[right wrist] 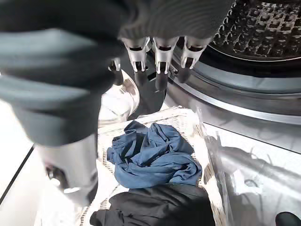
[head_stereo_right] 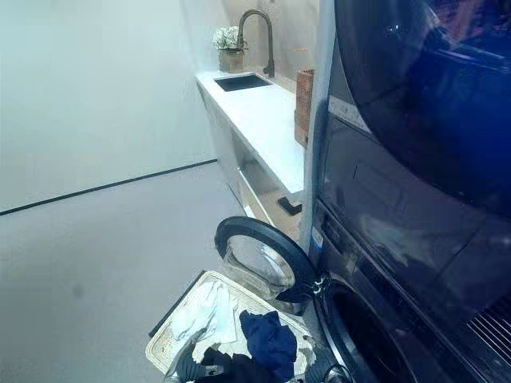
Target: Put the clothes into the washing machine.
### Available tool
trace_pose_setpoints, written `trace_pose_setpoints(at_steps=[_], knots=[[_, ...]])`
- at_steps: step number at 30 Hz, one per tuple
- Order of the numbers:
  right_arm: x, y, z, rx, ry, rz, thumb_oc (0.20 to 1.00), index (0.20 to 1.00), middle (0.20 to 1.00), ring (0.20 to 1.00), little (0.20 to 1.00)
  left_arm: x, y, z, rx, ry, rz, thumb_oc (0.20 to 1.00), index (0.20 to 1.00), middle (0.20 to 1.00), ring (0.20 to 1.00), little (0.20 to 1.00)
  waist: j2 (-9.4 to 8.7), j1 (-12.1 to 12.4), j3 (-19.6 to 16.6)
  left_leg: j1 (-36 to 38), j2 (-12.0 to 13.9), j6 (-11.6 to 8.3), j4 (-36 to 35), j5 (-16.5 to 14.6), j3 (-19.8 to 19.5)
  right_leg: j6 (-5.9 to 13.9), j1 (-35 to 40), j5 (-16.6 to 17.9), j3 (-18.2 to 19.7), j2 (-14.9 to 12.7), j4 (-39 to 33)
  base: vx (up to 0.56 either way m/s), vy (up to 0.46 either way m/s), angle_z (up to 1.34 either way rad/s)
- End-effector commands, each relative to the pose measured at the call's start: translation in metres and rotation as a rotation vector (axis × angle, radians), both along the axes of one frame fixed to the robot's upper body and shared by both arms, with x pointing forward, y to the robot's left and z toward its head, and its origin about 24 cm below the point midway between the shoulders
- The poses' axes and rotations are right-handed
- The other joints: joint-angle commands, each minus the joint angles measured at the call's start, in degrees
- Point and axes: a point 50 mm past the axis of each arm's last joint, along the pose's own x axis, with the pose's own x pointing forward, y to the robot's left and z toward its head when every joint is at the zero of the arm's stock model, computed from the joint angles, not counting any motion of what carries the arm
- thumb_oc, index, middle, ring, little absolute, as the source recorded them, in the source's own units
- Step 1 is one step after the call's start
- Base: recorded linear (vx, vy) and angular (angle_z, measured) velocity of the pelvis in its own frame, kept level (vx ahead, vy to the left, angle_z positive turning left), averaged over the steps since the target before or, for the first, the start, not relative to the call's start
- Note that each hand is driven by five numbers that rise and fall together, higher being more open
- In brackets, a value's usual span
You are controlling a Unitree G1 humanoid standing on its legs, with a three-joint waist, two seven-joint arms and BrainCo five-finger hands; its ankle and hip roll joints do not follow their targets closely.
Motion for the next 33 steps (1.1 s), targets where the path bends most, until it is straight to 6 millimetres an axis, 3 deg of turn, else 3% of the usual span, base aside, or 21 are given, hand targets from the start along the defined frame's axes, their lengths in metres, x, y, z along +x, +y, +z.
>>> trace_pose_setpoints(at_steps=[1,16,20,21,24,25,33], knots=[[0.031,0.017,0.018,0.071,-0.129,0.01,1.0,1.0,1.0,1.0,1.0,0.035,0.001,0.017,0.033,-0.106,-0.057,1.0,1.0,1.0,1.0,1.0,-3.92,2.2,1.2,3.6,-4.2,2.8,0.0,-4.7,0.2,3.55,-1.8,3.6,6.7,-3.5,1.4,0.16,-0.046,0.96],[0.028,0.012,0.018,0.117,-0.142,-0.08,1.0,1.0,1.0,1.0,1.0,0.03,0.008,0.018,0.07,-0.163,0.037,1.0,1.0,1.0,1.0,1.0,-3.88,1.9,2.3,2.3,-3.8,2.06,0.0,-4.1,0.7,3.88,-2.6,5.1,6.3,-3.6,-0.3,0.02,-0.001,0.0],[0.032,0.01,0.021,0.141,-0.166,-0.113,1.0,1.0,1.0,1.0,1.0,0.036,0.01,0.022,0.086,-0.207,0.072,1.0,1.0,1.0,1.0,1.0,-3.56,1.9,3.3,1.7,-3.5,2.22,0.3,-3.6,1.1,3.4,-4.6,3.2,6.1,-3.5,3.7,0.0,0.013,0.0],[0.04,0.011,0.027,0.156,-0.202,-0.122,1.0,1.0,1.0,1.0,1.0,0.045,0.013,0.03,0.099,-0.26,0.111,1.0,1.0,1.0,1.0,1.0,-3.22,1.7,5.1,-0.6,-2.9,2.49,3.2,-3.8,1.7,3.09,-7.8,1.0,6.1,-3.7,9.6,-0.14,0.033,-0.02],[0.067,0.012,0.046,0.17,-0.3,-0.132,1.0,1.0,1.0,1.0,1.0,0.077,0.018,0.055,0.11,-0.402,0.182,1.0,1.0,1.0,1.0,1.0,-3.27,1.3,10.0,-6.2,-2.8,2.25,7.5,-3.5,1.7,3.52,-14.6,1.1,6.1,-4.4,14.9,-0.36,0.033,0.08],[0.084,0.014,0.059,0.171,-0.353,-0.134,1.0,1.0,1.0,1.0,1.0,0.098,0.017,0.073,0.095,-0.491,0.221,1.0,1.0,1.0,1.0,1.0,-3.07,1.4,12.8,-9.1,-2.6,1.86,8.4,-2.9,2.0,3.33,-17.4,0.8,5.6,-4.4,16.2,-0.31,0.032,0.26],[0.126,0.025,0.097,0.188,-0.501,-0.132,1.0,1.0,1.0,1.0,1.0,0.151,0.005,0.135,0.114,-0.773,0.317,1.0,1.0,1.0,1.0,1.0,-2.98,1.6,18.2,-22.3,-2.8,0.62,16.0,-2.5,2.2,2.59,-30.2,-1.8,4.3,-5.1,26.1,-0.2,0.034,0.03]])
